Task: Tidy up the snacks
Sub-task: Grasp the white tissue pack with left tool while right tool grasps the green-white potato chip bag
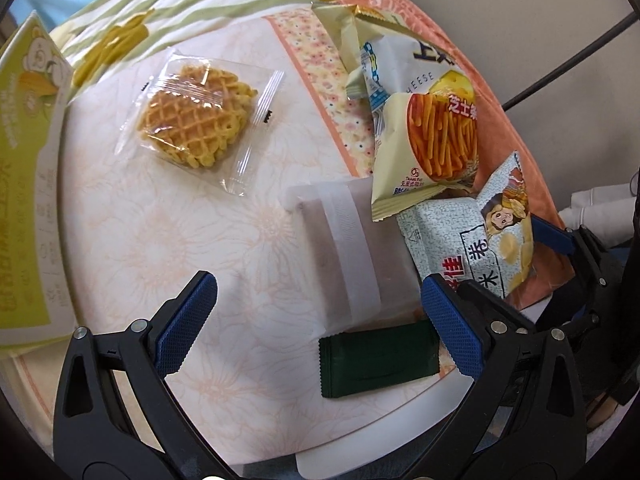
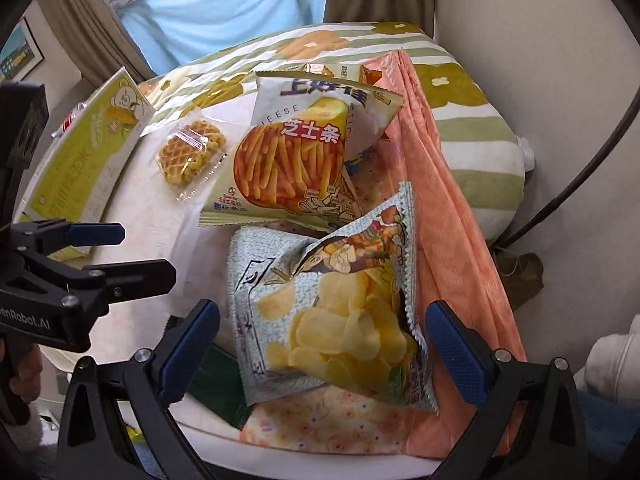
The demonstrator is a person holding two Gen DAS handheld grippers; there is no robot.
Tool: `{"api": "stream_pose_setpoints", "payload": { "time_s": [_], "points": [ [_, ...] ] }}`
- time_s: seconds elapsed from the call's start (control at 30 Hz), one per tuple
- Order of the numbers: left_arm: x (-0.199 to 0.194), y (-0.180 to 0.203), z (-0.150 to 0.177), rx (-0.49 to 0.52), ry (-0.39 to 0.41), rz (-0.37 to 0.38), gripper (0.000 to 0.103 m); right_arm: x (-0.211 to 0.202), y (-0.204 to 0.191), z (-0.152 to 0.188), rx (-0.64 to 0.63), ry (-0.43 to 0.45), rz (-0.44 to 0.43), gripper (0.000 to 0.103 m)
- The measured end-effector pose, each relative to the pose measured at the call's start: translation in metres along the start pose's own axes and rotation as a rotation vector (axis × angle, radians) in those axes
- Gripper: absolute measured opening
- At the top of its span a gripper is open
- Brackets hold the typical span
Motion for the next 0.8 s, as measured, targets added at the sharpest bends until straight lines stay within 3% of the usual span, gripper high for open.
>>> {"api": "stream_pose_setpoints", "payload": {
  "time_s": [0.03,0.17,0.33,0.4,0.8],
  "points": [
    [0.002,0.0,-0.001,0.003,-0.004,0.0,0.101,0.001,-0.001,0.0,-0.012,-0.003,0.009,0.102],
    [0.007,0.002,-0.001,0.009,-0.019,0.001,0.101,0.006,-0.005,0.003,-0.088,-0.019,0.088,0.083],
    [0.015,0.008,-0.002,0.018,-0.038,0.003,0.101,0.003,-0.002,0.006,-0.107,-0.025,0.108,0.073],
    [0.017,0.01,-0.001,0.02,-0.041,-0.001,0.101,0.0,-0.004,0.006,-0.112,-0.017,0.113,0.065],
    [0.04,0.024,-0.004,0.025,-0.082,-0.021,0.101,-0.01,-0.003,0.006,-0.078,0.017,0.125,0.063]
  ]
}}
Point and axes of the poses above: each gripper's, at about its wrist camera, not at the fingertips, and x roughly the way its jaws point, y to its right, z to its underside, the point moved 6 cm from there along x, roughly the way its jaws point, and after that the axes turned 1 degree about -y, right-handed, at the moved point
